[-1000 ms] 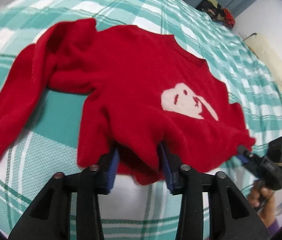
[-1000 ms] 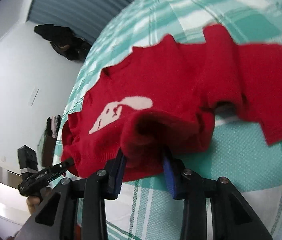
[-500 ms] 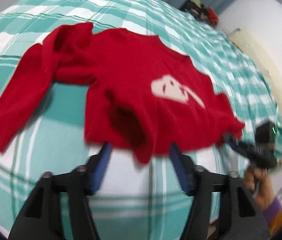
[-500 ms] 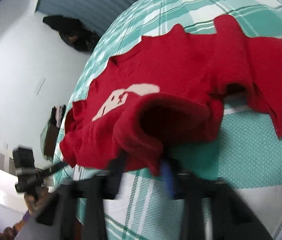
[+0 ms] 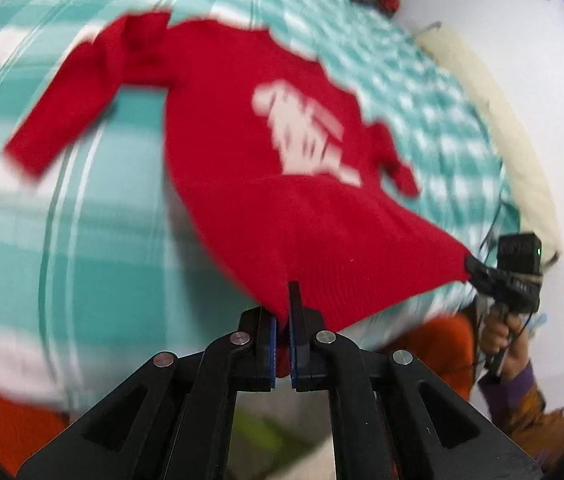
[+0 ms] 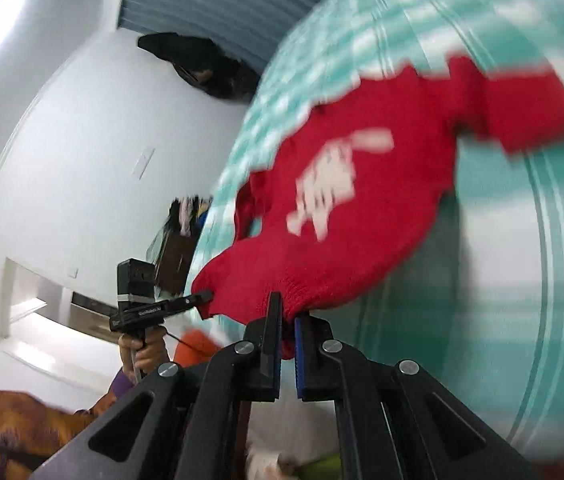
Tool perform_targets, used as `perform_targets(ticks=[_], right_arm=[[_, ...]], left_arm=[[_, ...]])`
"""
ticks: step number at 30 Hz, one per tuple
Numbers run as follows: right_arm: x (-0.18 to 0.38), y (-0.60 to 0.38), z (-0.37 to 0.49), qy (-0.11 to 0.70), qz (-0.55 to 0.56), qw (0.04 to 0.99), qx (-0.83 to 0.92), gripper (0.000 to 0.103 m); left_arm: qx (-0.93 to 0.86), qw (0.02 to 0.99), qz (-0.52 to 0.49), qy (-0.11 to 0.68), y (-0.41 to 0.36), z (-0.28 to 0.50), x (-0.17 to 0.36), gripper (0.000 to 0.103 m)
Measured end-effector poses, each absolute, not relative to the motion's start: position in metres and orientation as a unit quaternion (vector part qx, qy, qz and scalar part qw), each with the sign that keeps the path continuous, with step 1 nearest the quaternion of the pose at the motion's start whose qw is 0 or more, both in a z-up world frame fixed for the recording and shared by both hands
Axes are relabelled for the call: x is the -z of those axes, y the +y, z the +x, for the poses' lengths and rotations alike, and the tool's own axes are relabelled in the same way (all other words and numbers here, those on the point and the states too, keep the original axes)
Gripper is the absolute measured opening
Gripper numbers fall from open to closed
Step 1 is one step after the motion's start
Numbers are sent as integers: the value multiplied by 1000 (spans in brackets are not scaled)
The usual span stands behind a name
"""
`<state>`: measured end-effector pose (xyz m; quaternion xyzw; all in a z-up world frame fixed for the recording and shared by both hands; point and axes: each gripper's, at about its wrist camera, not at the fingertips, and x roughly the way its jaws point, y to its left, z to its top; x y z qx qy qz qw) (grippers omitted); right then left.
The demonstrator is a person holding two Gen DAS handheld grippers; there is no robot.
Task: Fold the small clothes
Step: 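Grasp the sweater hem with the left gripper while the right gripper grasps the hem too, then pull the hem to straighten the sweater, then open both grippers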
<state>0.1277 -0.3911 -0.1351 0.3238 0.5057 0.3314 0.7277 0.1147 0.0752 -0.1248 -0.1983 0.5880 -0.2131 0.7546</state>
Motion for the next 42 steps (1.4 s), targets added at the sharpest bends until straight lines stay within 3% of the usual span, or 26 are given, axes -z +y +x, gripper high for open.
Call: perform_targets(ticks=[4,7,11,13,17,27,28,29,30,31,32,33,38,42], right_arm=[[195,-367,95,578,297,707,-278,5],[221,-361,88,599,289,704,-248,5],[209,-352,88,607,247,717,-238,5],[212,-346,90,623,208,723,-217,4],[240,-331,94,653,143,723,-174,4],[261,-340,86,643,182,730,-143,3],[258,-342,82,642,181,731,-143,3],[257,-342,79,641,182,732,-145,8],[254,-343,78,641,189,729,-148,16],[251,-352,75,648,196,721,-145,37],[248,-356,70,657,194,716,-133,53],[242,-360,65,659,187,719,-114,53],[190,-384,55,613,116,780,-49,53],[142,-362,82,537,100,833,-87,53]], left_arm=[[170,730,-156,644,66,85,173,2],[156,734,-147,644,64,78,178,2],[152,750,-123,632,62,77,166,2],[135,748,-96,643,59,79,178,3],[103,726,-135,667,68,87,215,2],[88,724,-153,667,68,90,226,3],[85,726,-144,667,64,93,224,8],[83,726,-139,668,60,92,223,9],[78,723,-135,674,60,88,222,18],[69,717,-127,682,63,84,222,42],[48,711,-111,693,66,78,221,55],[29,714,-97,693,69,73,217,61],[-36,792,-76,605,88,64,147,64],[6,852,-44,522,61,99,103,78]])
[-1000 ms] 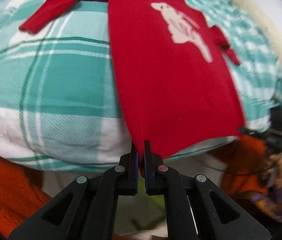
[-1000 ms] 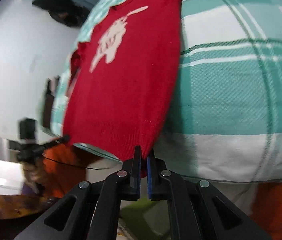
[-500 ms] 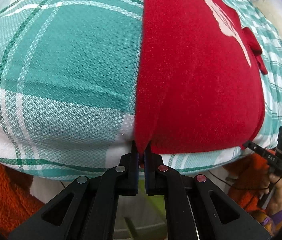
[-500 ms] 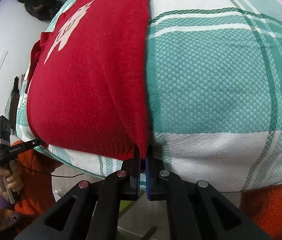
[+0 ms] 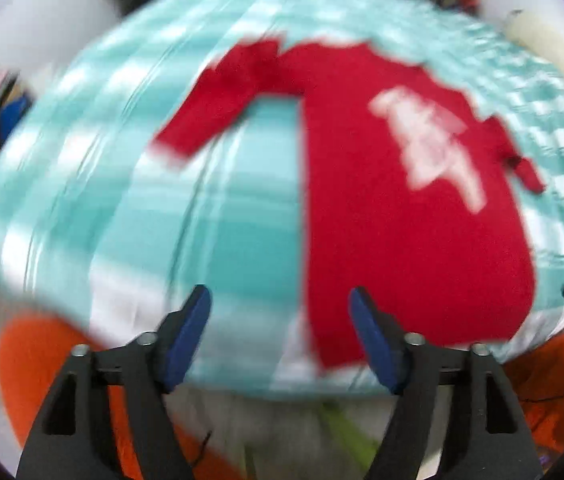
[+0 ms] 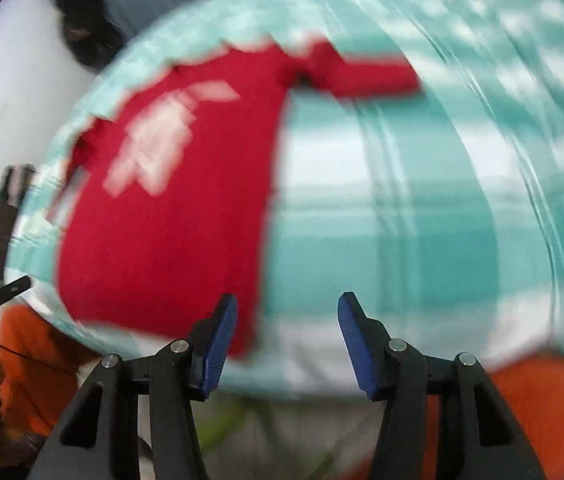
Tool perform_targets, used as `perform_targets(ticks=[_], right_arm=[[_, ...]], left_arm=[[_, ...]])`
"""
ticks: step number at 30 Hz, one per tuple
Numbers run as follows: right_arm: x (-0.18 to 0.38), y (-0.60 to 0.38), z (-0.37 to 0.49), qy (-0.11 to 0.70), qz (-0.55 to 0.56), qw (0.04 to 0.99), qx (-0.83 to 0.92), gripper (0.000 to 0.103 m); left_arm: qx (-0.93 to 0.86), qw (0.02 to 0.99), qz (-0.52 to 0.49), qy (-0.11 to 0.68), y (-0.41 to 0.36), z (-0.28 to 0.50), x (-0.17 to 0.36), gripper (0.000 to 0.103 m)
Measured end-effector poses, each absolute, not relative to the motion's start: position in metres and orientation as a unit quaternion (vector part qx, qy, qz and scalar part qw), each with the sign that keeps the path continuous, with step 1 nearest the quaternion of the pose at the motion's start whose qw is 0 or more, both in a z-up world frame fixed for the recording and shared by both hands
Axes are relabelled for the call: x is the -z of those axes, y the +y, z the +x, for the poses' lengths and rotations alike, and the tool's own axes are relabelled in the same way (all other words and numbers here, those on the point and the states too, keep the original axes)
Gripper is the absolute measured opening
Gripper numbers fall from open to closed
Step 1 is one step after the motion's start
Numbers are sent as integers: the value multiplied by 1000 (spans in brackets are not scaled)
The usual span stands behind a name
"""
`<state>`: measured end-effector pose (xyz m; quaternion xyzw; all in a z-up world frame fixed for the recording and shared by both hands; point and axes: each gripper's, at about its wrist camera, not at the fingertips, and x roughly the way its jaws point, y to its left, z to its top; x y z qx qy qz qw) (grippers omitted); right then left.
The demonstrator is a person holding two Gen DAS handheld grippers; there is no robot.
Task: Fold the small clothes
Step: 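Pull the hem to straighten the sweater, then open both grippers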
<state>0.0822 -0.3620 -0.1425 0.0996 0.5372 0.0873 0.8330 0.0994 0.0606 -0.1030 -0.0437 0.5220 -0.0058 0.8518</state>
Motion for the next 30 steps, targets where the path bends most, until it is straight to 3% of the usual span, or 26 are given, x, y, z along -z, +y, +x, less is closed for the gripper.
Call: perform_targets(ticks=[4,7,9,11,14,18,19,23,24,26,30], right_arm=[[136,-306,127,480,90,855,-175,53],[182,-283,150,512,87,833,-191,52],[214,-295,145,544,92,814,-181,41],[209,-318,131,532,122,818,-183,36],[190,-363,123,530,123,826,-145,39],[164,-391,166,476,-20,874,-99,40],[162,-391,185,454,-69,882,-104,46],[190,-376,234,436,-248,854,-139,49],[202,-371,245,446,-285,835,-151,46],[206,-384,260,470,-265,825,-171,6],[160,-464,255,442,-82,881,-144,6]], left_arm=[[52,868,-23,493,16,138,116,86],[37,838,21,545,-3,159,167,83],[20,835,49,548,-2,152,182,86],[15,839,50,541,11,136,178,92],[-3,835,23,549,36,114,173,92],[-40,829,-49,556,62,105,173,91],[-48,828,-55,556,64,104,174,91],[-79,829,-55,551,66,110,173,91],[-82,829,-52,551,66,110,174,91],[-88,825,-47,556,67,109,178,91],[-88,826,-42,556,70,104,175,91]])
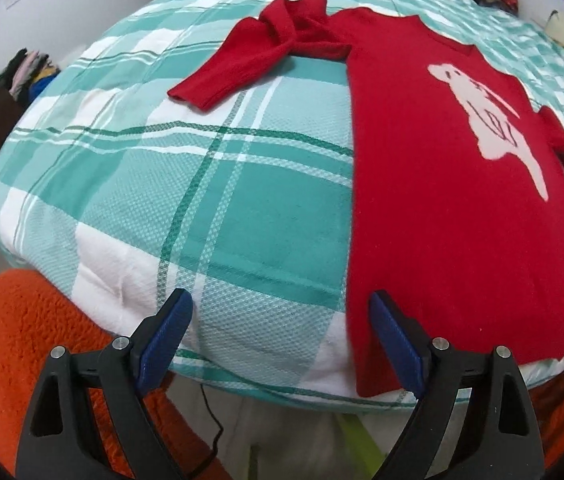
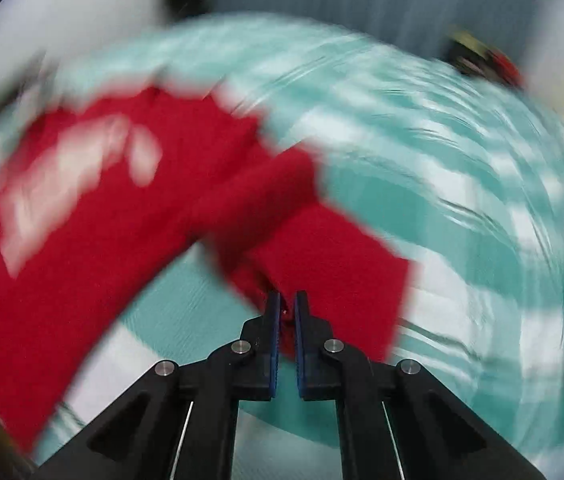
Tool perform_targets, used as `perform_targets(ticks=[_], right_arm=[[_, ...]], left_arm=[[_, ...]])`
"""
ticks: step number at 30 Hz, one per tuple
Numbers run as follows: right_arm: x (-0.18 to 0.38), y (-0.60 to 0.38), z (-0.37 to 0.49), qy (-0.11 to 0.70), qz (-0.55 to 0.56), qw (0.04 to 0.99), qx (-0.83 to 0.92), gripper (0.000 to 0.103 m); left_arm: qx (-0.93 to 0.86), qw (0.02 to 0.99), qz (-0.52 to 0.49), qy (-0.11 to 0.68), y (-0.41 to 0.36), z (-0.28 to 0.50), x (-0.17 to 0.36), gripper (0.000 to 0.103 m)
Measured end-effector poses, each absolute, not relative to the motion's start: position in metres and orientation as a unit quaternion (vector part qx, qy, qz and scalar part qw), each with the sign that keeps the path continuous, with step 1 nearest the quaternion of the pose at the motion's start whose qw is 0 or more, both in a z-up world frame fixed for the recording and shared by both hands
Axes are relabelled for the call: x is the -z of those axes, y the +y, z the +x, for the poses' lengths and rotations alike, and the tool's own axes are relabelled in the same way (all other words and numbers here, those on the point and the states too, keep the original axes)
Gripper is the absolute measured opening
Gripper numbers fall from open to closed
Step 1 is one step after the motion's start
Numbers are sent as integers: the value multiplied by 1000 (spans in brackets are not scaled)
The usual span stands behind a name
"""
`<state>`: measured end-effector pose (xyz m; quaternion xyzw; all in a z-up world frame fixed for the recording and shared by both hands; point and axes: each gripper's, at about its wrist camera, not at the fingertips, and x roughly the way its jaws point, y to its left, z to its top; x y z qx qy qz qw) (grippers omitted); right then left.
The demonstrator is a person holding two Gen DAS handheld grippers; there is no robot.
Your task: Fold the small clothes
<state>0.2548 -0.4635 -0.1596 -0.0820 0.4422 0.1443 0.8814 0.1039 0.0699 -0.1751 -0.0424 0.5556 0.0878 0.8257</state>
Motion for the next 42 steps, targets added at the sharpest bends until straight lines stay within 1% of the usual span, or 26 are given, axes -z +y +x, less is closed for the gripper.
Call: perform_targets(ticks=[2,4,6,7,9,11,12,15,18,22,23,24,25,26,28,30,31,33,37,39,40,42], right_arm=[[141,-530,249,425,29,900,-95,6],[139,-584,248,424,99,899,-41,6],[152,-633,247,444,171,879,-3,7],[164,-651,245,459,193,867,16,11],[185,-671,243,479,232,846,30,13],[211,-689,236,494,319,809,20,43],[220,-697,231,481,366,797,13,44],[236,-707,218,441,462,769,-4,45],[245,-710,219,426,506,750,-19,45],[255,-709,234,431,515,740,-19,45],[258,-707,239,427,523,737,-15,40],[260,-704,244,429,522,737,-10,35],[258,-701,247,438,509,741,0,7],[254,-699,249,447,491,747,9,5],[241,-700,251,439,457,774,17,5],[221,-704,248,442,383,808,66,5],[209,-705,246,451,325,825,104,4],[200,-702,246,457,268,838,133,4],[207,-680,262,497,183,832,164,4],[212,-680,264,503,164,831,173,5],[214,-683,264,504,167,830,172,7],[211,-694,257,501,193,829,158,17]], left_arm=[[-86,825,-33,557,66,106,177,91],[-83,822,-29,562,61,106,179,91],[-82,820,-27,565,58,108,181,91],[-83,820,-26,565,57,108,180,91],[-83,821,-25,564,53,108,178,91],[-84,820,-23,565,54,106,177,91],[-84,820,-22,566,54,105,178,91],[-87,816,-25,570,55,105,180,91],[-90,815,-28,572,54,106,180,91],[-93,814,-31,573,54,108,185,92],[-94,813,-34,573,55,108,185,92],[-95,812,-37,574,56,108,186,93],[-95,812,-40,575,56,108,185,93],[-95,811,-41,575,57,108,184,93],[-96,811,-42,575,59,106,182,93],[-96,812,-38,574,59,105,182,93],[-96,812,-37,574,58,106,182,93],[-95,813,-29,574,55,108,184,93],[-95,814,-20,572,51,108,184,93],[-92,815,-22,572,52,107,182,93],[-92,815,-25,572,54,105,181,93],[-93,815,-29,572,56,103,178,93]])
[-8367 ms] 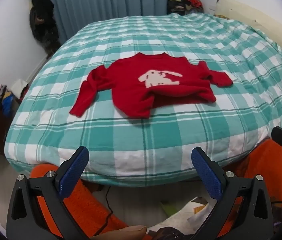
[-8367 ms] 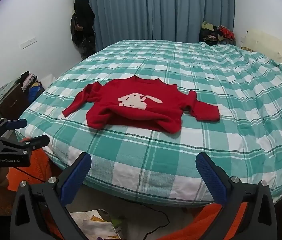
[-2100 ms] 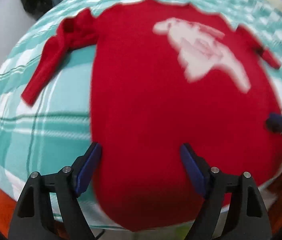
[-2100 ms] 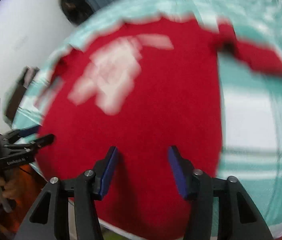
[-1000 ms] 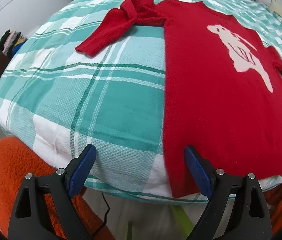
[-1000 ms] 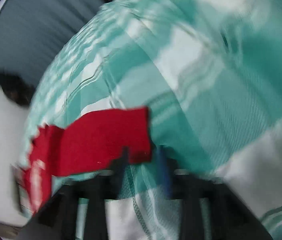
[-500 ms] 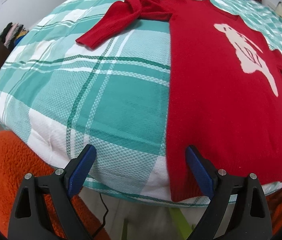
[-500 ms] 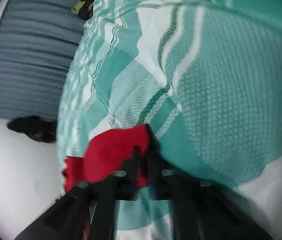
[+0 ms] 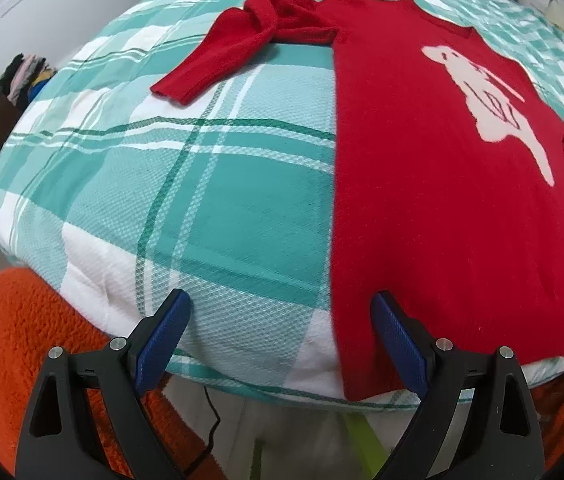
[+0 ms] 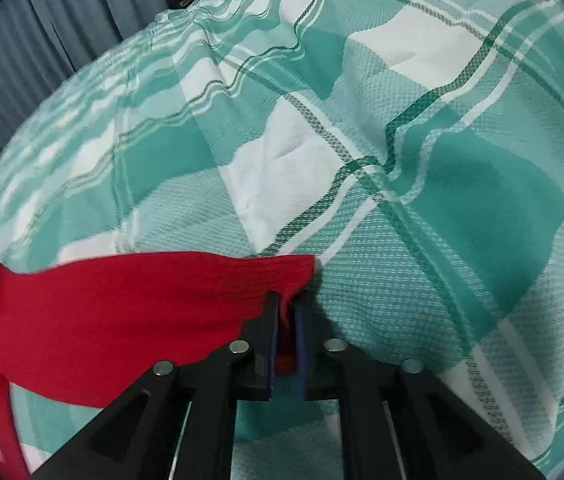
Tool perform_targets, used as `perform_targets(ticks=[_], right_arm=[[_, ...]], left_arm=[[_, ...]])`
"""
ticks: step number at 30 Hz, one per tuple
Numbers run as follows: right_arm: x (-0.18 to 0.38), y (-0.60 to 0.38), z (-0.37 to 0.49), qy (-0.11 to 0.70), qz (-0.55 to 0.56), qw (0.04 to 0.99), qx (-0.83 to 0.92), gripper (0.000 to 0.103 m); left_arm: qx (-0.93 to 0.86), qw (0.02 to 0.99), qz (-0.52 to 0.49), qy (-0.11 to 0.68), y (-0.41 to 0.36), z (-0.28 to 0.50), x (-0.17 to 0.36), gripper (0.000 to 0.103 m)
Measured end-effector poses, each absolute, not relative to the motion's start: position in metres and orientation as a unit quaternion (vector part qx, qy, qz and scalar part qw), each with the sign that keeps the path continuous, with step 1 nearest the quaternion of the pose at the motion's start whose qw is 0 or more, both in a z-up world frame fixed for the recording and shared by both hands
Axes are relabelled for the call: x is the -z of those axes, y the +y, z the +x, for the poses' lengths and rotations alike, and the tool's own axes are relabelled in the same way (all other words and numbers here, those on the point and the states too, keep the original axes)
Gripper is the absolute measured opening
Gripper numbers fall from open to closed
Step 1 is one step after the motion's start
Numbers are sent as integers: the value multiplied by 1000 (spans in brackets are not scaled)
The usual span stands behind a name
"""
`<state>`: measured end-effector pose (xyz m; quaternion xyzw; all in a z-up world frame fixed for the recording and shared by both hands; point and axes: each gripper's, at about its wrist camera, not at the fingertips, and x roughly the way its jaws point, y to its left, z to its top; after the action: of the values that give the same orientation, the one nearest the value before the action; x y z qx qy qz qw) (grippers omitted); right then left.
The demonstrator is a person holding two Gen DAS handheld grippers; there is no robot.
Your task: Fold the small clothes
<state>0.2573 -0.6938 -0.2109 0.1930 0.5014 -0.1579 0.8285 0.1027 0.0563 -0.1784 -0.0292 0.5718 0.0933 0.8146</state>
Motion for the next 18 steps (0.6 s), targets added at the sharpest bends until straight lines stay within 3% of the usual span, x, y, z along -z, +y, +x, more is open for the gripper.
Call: perform_targets(ticks=[2,7,12,13,14,16,18], right_arm=[[199,-699,251,495,201,830,160,34],[151,-668,244,450,159,872,109,34],[188,-639,263,504,218,836,13,33],[202,-642,263,525,199,826,56,27],[212,-652,256,530,185,822,100,3],[211,-673,233,501,203,825,166,0],[196,-685,208,476,201,826,225,8]], left_arm=[[-95,819,-26,565,55,102,172,91],[-65,845,12,531,27,104,156,91],[-39,838,27,543,2,105,161,91],[-35,835,33,548,0,103,161,91],[-35,834,40,549,-1,100,160,91],[-44,837,47,543,4,92,157,91],[-50,837,39,543,15,88,156,91]])
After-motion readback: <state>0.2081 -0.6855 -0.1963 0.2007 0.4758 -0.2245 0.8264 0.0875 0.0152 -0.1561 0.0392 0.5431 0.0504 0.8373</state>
